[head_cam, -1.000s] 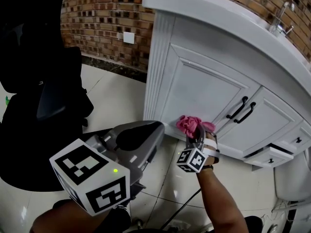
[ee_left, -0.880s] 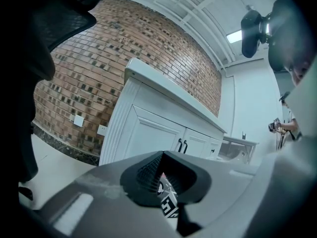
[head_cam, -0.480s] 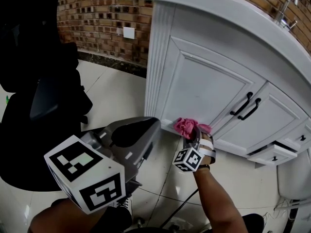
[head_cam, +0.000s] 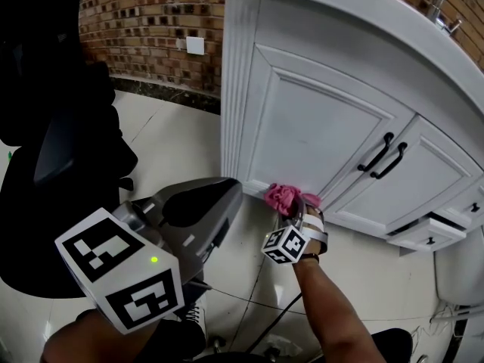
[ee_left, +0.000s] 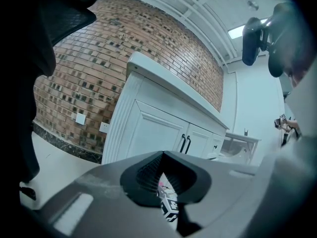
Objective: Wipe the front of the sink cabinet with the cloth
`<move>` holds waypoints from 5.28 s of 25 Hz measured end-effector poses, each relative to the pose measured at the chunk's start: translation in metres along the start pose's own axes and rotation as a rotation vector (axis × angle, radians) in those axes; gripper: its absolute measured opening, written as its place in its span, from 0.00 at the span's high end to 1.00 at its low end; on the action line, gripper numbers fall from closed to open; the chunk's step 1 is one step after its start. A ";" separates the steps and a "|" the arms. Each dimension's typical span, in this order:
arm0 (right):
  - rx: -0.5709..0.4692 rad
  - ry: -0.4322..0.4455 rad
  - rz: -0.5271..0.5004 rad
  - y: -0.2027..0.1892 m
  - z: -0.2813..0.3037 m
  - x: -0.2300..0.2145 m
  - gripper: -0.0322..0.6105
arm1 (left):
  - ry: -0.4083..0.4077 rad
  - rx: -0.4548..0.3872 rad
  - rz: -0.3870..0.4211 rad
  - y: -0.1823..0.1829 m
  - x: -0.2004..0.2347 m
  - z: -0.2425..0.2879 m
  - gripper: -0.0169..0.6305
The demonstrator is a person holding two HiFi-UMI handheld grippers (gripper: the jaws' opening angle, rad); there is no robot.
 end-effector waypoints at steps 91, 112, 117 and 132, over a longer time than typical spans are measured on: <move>-0.275 -0.319 -0.222 0.180 -0.071 -0.106 0.71 | 0.036 -0.139 0.005 0.024 0.026 -0.056 0.97; -0.151 -0.028 -0.150 0.109 0.017 0.005 0.71 | 0.037 -0.070 -0.026 0.014 0.033 -0.037 0.97; -0.103 0.041 -0.166 0.094 0.034 0.026 0.71 | 0.033 -0.046 -0.025 0.011 0.032 -0.032 0.97; -0.103 0.045 -0.320 0.078 0.042 0.042 0.71 | 0.033 -0.012 -0.014 0.007 0.025 -0.016 0.97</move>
Point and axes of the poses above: the fingertips, and each gripper's own axes: z forward along the fingers, x to its left, y out of its top, the point moved 8 cm from there along -z, backward along the fingers, and after that the axes turned 8 degrees about y, right-handed, at the moved point
